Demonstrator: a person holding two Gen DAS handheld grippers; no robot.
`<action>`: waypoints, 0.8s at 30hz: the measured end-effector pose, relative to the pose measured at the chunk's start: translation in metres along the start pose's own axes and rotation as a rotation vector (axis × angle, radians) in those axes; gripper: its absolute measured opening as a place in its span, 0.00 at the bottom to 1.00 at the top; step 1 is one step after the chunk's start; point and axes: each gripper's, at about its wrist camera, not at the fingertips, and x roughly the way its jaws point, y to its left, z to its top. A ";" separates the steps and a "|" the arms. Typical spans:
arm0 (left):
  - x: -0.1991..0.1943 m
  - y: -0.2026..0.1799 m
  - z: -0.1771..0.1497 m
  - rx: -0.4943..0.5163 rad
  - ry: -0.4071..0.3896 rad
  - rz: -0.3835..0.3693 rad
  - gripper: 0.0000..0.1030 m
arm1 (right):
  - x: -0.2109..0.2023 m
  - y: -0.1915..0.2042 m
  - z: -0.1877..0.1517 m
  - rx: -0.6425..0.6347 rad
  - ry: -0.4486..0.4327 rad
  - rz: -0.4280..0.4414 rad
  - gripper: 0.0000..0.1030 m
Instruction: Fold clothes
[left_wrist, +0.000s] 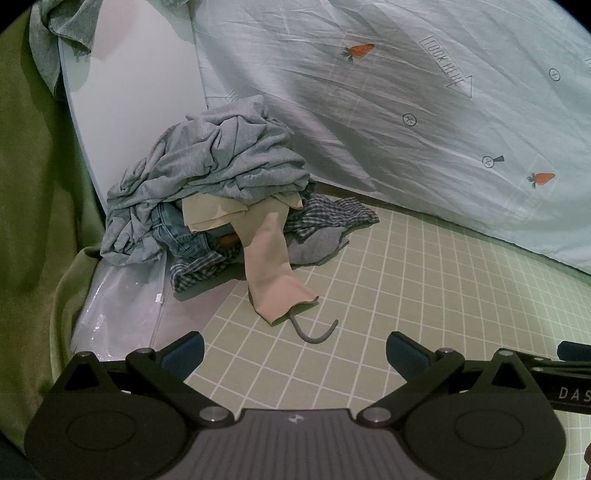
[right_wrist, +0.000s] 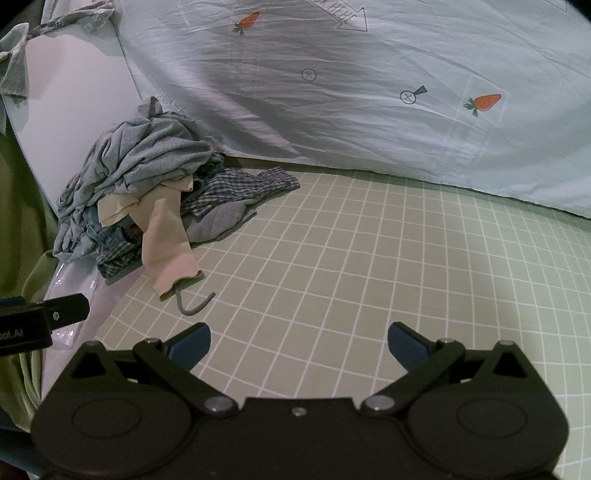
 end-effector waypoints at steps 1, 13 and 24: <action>0.000 -0.001 0.000 0.000 0.000 0.000 1.00 | 0.000 0.000 0.000 0.000 0.000 0.000 1.00; 0.008 0.001 -0.001 -0.014 0.027 0.003 1.00 | 0.005 0.002 0.002 0.000 0.015 0.012 1.00; 0.034 0.024 -0.002 -0.117 0.120 0.014 1.00 | 0.034 0.014 0.013 -0.053 0.071 0.042 1.00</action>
